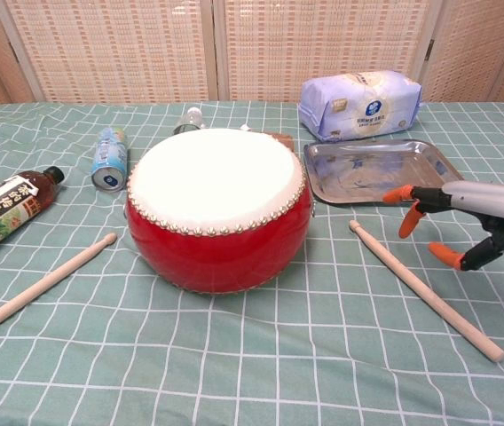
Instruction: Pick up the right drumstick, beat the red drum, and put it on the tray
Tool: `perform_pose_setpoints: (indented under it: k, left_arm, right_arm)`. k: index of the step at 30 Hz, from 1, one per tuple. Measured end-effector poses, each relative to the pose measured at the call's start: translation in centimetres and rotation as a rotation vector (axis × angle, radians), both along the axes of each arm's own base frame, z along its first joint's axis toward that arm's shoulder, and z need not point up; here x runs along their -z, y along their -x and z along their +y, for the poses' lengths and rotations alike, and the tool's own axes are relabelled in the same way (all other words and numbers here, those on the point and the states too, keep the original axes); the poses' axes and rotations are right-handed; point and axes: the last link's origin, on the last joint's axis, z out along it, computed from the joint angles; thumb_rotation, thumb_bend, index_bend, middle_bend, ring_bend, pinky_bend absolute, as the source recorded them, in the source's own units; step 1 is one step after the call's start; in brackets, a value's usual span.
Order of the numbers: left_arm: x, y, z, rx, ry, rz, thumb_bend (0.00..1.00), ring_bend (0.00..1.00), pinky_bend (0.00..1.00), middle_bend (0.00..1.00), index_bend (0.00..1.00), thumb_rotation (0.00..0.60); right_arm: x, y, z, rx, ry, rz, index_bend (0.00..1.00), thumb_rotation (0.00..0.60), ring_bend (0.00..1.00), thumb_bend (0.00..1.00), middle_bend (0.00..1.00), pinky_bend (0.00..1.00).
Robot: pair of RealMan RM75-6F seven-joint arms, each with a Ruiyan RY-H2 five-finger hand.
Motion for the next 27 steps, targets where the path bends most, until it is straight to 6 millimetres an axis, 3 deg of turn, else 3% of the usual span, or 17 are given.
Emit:
perform_pose_setpoints:
  k: [12, 22, 24, 27]
  left_arm:
    - [0.0, 0.5, -0.1, -0.008, 0.004, 0.0, 0.23, 0.0, 0.03, 0.0, 0.04, 0.6]
    - [0.0, 0.7, -0.4, -0.011, 0.01, -0.002, 0.23, 0.0, 0.03, 0.0, 0.04, 0.6]
    - [0.1, 0.7, -0.4, -0.013, 0.012, -0.003, 0.23, 0.0, 0.03, 0.0, 0.04, 0.6]
    - [0.1, 0.7, -0.4, -0.012, 0.015, -0.003, 0.23, 0.0, 0.03, 0.0, 0.04, 0.6]
  right_arm:
    - [1.7, -0.4, -0.6, -0.009, -0.041, 0.039, 0.0, 0.6, 0.01, 0.62, 0.25, 0.04]
    - [2.8, -2.3, 0.2, -0.089, -0.06, 0.009, 0.0, 0.6, 0.01, 0.62, 0.25, 0.04]
    - [2.8, -2.7, 0.4, -0.106, -0.052, -0.005, 0.02, 0.6, 0.01, 0.57, 0.25, 0.04]
    - [2.6, -3.1, 0.7, -0.136, -0.019, -0.031, 0.01, 0.6, 0.0, 0.35, 0.22, 0.04]
